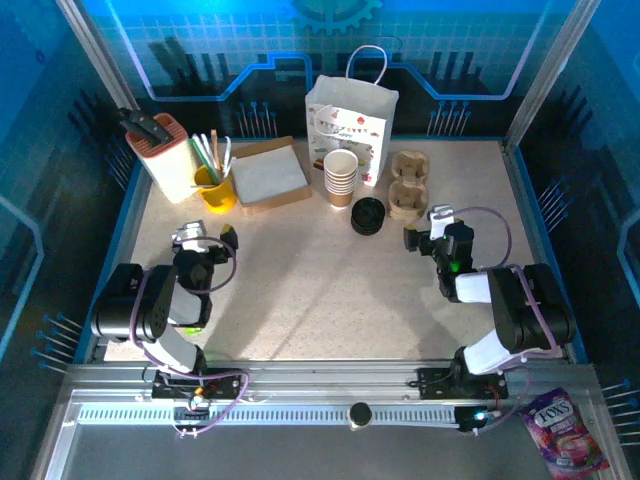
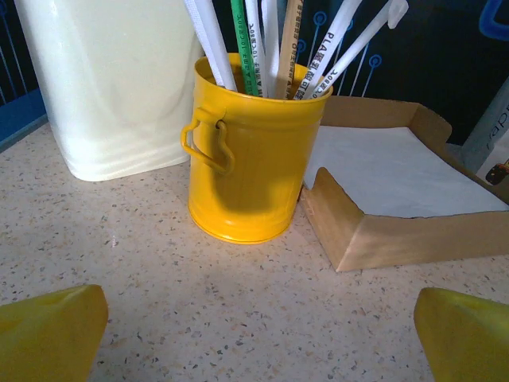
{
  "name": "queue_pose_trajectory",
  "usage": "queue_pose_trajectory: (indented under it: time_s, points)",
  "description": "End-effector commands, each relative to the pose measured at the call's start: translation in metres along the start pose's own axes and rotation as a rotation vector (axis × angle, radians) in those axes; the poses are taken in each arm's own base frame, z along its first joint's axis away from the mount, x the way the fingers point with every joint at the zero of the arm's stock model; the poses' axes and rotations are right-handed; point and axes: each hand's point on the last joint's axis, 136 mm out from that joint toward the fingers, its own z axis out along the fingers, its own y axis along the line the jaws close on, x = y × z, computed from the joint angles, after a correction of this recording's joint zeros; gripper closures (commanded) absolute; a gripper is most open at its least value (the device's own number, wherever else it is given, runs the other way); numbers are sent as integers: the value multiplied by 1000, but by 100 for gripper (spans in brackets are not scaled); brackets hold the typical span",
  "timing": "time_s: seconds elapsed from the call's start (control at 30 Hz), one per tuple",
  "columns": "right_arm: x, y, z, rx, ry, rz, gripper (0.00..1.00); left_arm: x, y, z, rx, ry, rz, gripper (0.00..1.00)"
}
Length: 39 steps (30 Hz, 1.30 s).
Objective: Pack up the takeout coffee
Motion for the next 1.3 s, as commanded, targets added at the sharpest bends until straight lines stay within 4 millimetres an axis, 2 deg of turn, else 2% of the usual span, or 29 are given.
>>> queue_pose_trajectory:
  time_s: [0.0, 1.27]
  points:
    - [-16, -4, 1, 5, -52, 1, 1, -6, -3, -1, 22, -25, -5, 0]
    - [-17, -4, 1, 6, -53, 3, 1, -6, 3, -1, -9, -30, -16, 0]
